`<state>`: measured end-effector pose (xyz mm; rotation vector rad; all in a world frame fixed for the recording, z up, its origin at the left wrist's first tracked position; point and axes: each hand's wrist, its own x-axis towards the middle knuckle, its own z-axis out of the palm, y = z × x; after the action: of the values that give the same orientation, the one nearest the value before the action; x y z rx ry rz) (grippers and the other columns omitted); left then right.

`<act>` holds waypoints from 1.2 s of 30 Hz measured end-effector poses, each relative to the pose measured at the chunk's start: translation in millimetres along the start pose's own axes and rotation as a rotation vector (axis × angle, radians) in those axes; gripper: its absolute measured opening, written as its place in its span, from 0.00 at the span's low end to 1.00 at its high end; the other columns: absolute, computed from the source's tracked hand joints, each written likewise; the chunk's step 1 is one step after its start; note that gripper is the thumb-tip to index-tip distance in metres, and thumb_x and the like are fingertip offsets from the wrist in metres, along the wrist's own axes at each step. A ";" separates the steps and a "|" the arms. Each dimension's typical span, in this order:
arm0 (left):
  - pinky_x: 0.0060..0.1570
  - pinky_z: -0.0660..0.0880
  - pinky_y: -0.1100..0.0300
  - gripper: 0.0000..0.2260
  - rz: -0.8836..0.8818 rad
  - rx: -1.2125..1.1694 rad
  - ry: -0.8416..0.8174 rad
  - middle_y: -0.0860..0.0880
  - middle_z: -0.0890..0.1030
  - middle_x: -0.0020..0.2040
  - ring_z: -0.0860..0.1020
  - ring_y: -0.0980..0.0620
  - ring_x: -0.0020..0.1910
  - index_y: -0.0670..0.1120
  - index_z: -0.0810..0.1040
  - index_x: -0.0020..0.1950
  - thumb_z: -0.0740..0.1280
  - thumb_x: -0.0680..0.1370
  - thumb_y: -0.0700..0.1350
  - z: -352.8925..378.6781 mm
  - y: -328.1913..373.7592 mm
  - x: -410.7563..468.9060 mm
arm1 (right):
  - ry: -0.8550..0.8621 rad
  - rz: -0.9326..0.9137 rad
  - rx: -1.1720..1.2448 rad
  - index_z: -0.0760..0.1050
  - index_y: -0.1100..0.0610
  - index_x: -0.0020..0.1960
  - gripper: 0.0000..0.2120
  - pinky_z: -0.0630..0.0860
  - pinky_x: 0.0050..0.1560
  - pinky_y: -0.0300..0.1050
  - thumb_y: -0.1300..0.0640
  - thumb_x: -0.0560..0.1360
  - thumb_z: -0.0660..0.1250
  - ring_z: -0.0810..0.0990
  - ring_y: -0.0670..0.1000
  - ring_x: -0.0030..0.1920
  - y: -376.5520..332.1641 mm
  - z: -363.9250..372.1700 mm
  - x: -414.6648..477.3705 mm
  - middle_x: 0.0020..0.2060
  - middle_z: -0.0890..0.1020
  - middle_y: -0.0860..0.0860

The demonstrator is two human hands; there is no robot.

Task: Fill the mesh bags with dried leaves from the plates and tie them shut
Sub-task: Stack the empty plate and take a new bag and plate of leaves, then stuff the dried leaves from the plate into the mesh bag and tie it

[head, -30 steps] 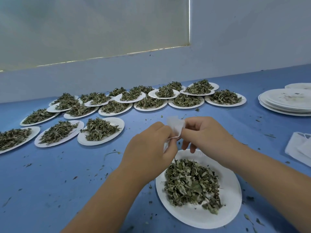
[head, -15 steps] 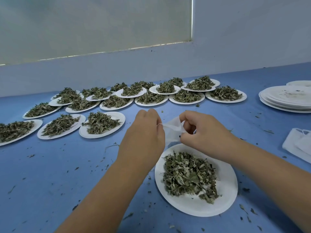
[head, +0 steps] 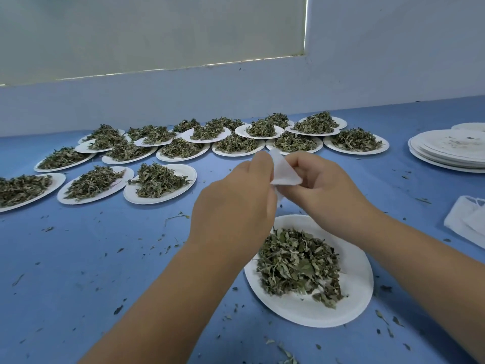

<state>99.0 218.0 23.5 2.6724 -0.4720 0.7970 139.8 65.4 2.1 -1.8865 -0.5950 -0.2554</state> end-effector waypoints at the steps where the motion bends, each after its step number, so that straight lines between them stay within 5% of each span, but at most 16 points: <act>1: 0.25 0.56 0.58 0.03 0.000 0.008 -0.002 0.53 0.63 0.31 0.66 0.49 0.27 0.51 0.60 0.48 0.52 0.75 0.47 0.2 1.4 -0.1 | 0.015 0.033 -0.018 0.77 0.47 0.48 0.07 0.72 0.35 0.36 0.59 0.77 0.67 0.79 0.45 0.35 1.9 0.6 1.5 0.39 0.84 0.43; 7: 0.26 0.56 0.58 0.07 -0.073 0.145 -0.193 0.53 0.65 0.36 0.69 0.50 0.32 0.51 0.58 0.51 0.57 0.79 0.45 19.5 -3.0 0.4 | -0.023 0.276 -0.288 0.73 0.46 0.45 0.08 0.65 0.24 0.32 0.60 0.73 0.64 0.72 0.40 0.24 15.4 3.8 3.3 0.30 0.81 0.42; 12: 0.26 0.56 0.57 0.07 -0.097 0.156 -0.156 0.53 0.68 0.36 0.70 0.49 0.33 0.50 0.63 0.58 0.55 0.80 0.46 19.6 -4.4 3.3 | 0.021 0.259 -0.289 0.73 0.46 0.50 0.09 0.74 0.33 0.42 0.58 0.74 0.65 0.80 0.44 0.32 10.4 2.8 6.8 0.33 0.83 0.46; 15: 0.26 0.56 0.57 0.07 -0.181 0.178 -0.058 0.52 0.68 0.34 0.69 0.49 0.31 0.49 0.63 0.58 0.55 0.80 0.45 16.7 -10.7 5.8 | 0.015 0.274 -0.343 0.72 0.45 0.51 0.11 0.67 0.27 0.38 0.56 0.71 0.67 0.73 0.41 0.24 9.2 1.5 5.9 0.29 0.79 0.46; 21: 0.27 0.67 0.53 0.06 -0.078 -0.131 -0.059 0.50 0.74 0.33 0.71 0.51 0.30 0.51 0.71 0.54 0.58 0.79 0.43 15.1 -22.5 3.5 | 0.006 0.286 -0.354 0.72 0.46 0.51 0.13 0.63 0.21 0.31 0.57 0.70 0.67 0.71 0.41 0.22 5.7 -4.0 1.4 0.23 0.75 0.42; 23: 0.26 0.70 0.56 0.06 -0.087 -0.337 -0.070 0.48 0.76 0.32 0.71 0.53 0.28 0.52 0.75 0.51 0.61 0.79 0.42 16.6 -25.2 2.7 | -0.009 0.303 -0.348 0.73 0.46 0.53 0.12 0.63 0.21 0.31 0.57 0.71 0.67 0.71 0.41 0.23 5.7 -7.8 1.2 0.24 0.78 0.43; 25: 0.23 0.64 0.67 0.06 -0.149 -0.495 -0.054 0.46 0.76 0.33 0.68 0.57 0.25 0.53 0.77 0.46 0.63 0.78 0.42 19.8 -28.4 3.1 | -0.020 0.312 -0.345 0.73 0.46 0.53 0.12 0.64 0.21 0.31 0.56 0.72 0.67 0.71 0.41 0.23 4.2 -11.1 1.5 0.27 0.81 0.44; 28: 0.22 0.61 0.71 0.08 -0.265 -0.606 0.002 0.44 0.78 0.36 0.66 0.59 0.22 0.53 0.78 0.43 0.64 0.78 0.42 22.2 -33.8 5.9 | -0.007 0.331 -0.344 0.74 0.44 0.53 0.11 0.72 0.29 0.36 0.48 0.71 0.69 0.77 0.42 0.27 -3.0 -13.7 1.6 0.32 0.83 0.45; 31: 0.23 0.61 0.69 0.07 -0.238 -0.546 0.122 0.43 0.76 0.33 0.66 0.58 0.24 0.51 0.77 0.42 0.64 0.78 0.41 19.1 -42.1 7.2 | -0.051 0.274 -0.419 0.74 0.42 0.51 0.13 0.70 0.33 0.38 0.41 0.68 0.70 0.78 0.38 0.31 -15.4 -16.5 -0.8 0.36 0.82 0.43; 36: 0.31 0.66 0.63 0.04 -0.053 -0.236 0.217 0.54 0.72 0.29 0.71 0.56 0.32 0.50 0.75 0.46 0.63 0.78 0.42 10.2 -49.0 5.7 | -0.306 0.145 -0.509 0.74 0.36 0.55 0.21 0.66 0.37 0.33 0.33 0.64 0.68 0.74 0.30 0.38 -39.5 -12.5 -14.6 0.46 0.78 0.35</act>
<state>127.5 256.8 8.8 2.3406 -0.4110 0.9397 108.4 61.2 32.4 -2.4766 -0.6333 -0.0190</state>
